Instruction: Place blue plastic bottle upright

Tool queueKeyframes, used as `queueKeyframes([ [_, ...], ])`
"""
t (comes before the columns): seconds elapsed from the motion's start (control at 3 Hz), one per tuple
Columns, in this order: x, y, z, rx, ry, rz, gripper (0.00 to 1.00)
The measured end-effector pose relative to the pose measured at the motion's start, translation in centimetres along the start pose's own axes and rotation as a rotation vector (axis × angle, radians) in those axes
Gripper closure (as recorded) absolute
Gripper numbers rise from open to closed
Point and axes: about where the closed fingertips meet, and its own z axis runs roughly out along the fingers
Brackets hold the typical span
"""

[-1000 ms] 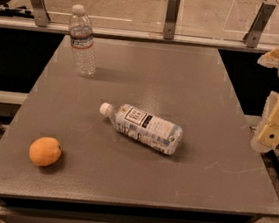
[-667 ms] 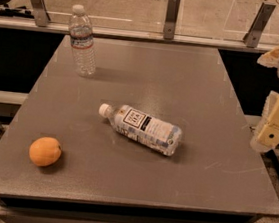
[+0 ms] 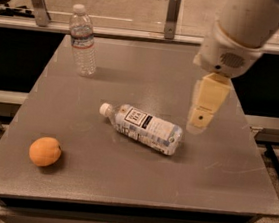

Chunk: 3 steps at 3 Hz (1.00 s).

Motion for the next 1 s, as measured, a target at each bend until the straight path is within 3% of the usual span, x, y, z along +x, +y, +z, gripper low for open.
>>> queueKeyframes([
  [0.33, -6.6, -0.4, 3.6, -0.097, -0.031, -0.053, 0.00],
  [0.67, -11.0, -0.5, 5.5, -0.128, -0.019, -0.030, 0.00],
  [1.0, -12.7, 0.6, 6.2, -0.081, -0.038, 0.008, 0.00],
])
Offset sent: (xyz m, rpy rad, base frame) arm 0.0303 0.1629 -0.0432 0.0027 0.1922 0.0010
